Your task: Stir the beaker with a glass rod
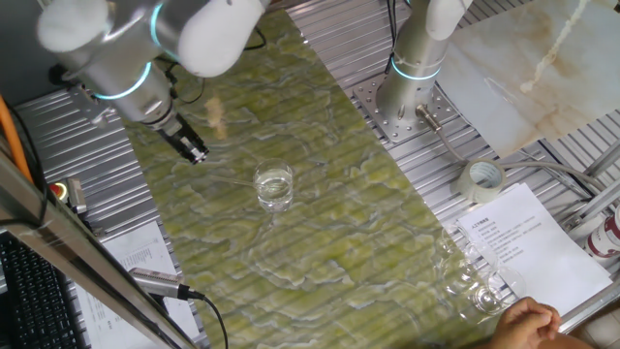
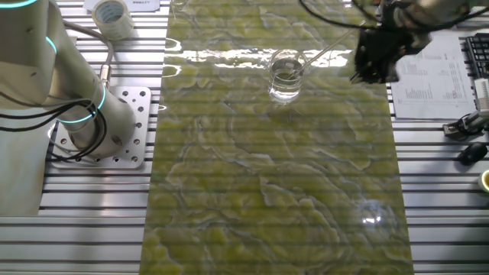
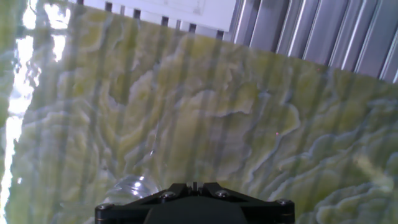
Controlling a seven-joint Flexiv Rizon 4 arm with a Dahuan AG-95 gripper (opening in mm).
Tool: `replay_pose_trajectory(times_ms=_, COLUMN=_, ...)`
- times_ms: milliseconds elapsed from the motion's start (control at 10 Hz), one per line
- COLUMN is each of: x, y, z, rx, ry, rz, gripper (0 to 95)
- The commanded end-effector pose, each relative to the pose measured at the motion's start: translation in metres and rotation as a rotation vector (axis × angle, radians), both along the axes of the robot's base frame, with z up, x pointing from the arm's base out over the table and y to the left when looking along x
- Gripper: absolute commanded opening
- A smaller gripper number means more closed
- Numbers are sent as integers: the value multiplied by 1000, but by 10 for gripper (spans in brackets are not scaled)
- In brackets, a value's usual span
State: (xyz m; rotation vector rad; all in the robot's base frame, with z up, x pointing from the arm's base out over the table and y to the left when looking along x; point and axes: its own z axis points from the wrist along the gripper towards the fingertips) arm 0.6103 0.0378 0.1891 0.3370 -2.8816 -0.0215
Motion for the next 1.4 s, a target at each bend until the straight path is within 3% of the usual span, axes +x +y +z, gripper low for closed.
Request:
replay_pose_trajectory(times_ms=100, x=14, y=6, z=9, rx=-2, ry=12, rz=-6, gripper=0)
replay_pose_trajectory(times_ms=700, x=14, y=8, z=10, rx=14, ry=14, rz=-7, gripper=0)
replay_pose_trajectory(times_ms=1000, x=9, y=14, z=21, rx=37, ry=10, rz=16, gripper=0)
replay_pose_trajectory(times_ms=1100, x=6, y=19, z=25, rx=51, ry=6, rz=33, gripper=190)
replay_pose_trajectory(times_ms=1400, x=-1, y=32, z=37, rx=77, ry=4, rz=83, gripper=190)
